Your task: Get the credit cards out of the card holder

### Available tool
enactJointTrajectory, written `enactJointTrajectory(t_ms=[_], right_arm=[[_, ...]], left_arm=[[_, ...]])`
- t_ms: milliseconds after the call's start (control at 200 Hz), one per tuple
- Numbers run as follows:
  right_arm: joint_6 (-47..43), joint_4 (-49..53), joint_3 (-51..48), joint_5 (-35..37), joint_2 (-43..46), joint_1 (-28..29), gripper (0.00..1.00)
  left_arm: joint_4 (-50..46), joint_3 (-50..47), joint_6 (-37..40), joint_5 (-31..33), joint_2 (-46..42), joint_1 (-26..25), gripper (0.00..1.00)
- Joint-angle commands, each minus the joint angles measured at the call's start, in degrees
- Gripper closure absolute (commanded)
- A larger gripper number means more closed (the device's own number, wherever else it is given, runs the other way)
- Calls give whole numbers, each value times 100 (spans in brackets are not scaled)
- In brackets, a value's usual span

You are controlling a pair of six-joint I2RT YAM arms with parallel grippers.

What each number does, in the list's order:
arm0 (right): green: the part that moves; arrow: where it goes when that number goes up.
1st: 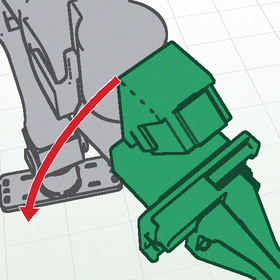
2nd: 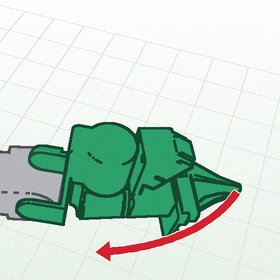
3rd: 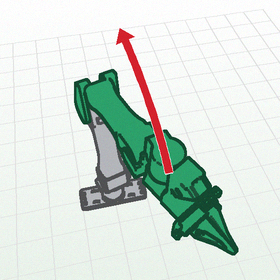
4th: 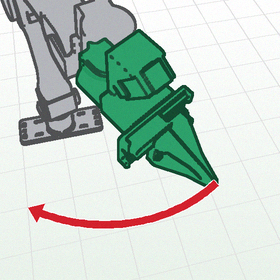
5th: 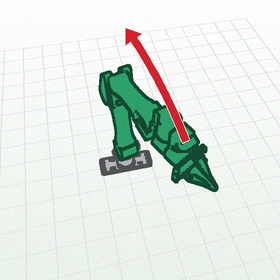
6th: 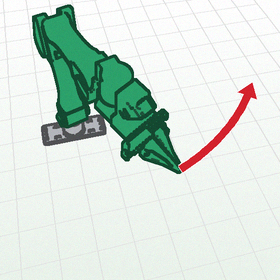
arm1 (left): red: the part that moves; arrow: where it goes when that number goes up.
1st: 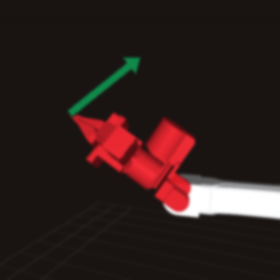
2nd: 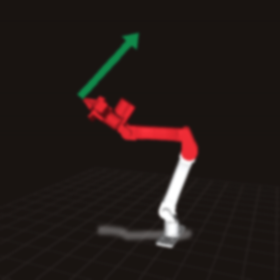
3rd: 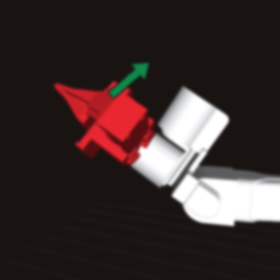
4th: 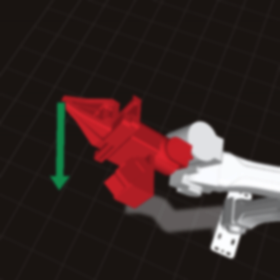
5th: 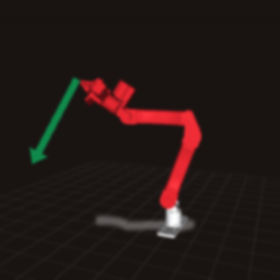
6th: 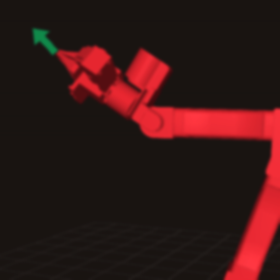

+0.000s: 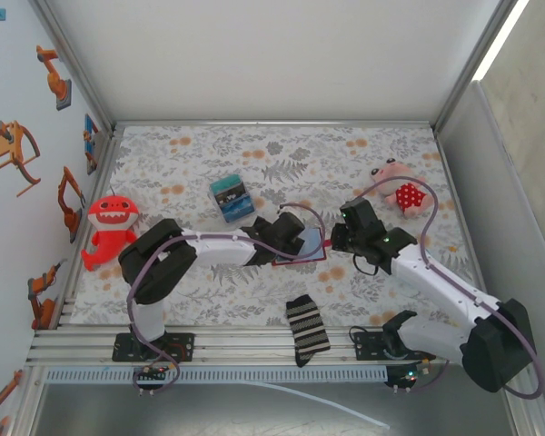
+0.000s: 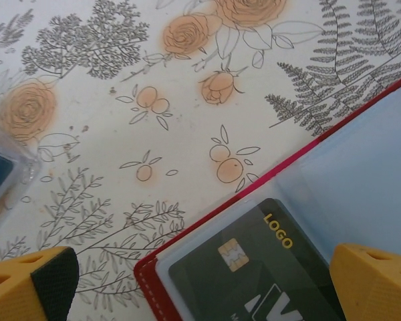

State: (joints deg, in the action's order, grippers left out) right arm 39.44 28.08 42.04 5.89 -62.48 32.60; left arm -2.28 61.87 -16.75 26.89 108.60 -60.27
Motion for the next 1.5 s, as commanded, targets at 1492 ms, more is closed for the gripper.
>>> enactJointTrajectory(t_ms=[1492], right_arm=[[-136,-842,1123,-1529,-3220,379,94]], left_arm=[[-879,-451,-1304,169,-414,306,3]])
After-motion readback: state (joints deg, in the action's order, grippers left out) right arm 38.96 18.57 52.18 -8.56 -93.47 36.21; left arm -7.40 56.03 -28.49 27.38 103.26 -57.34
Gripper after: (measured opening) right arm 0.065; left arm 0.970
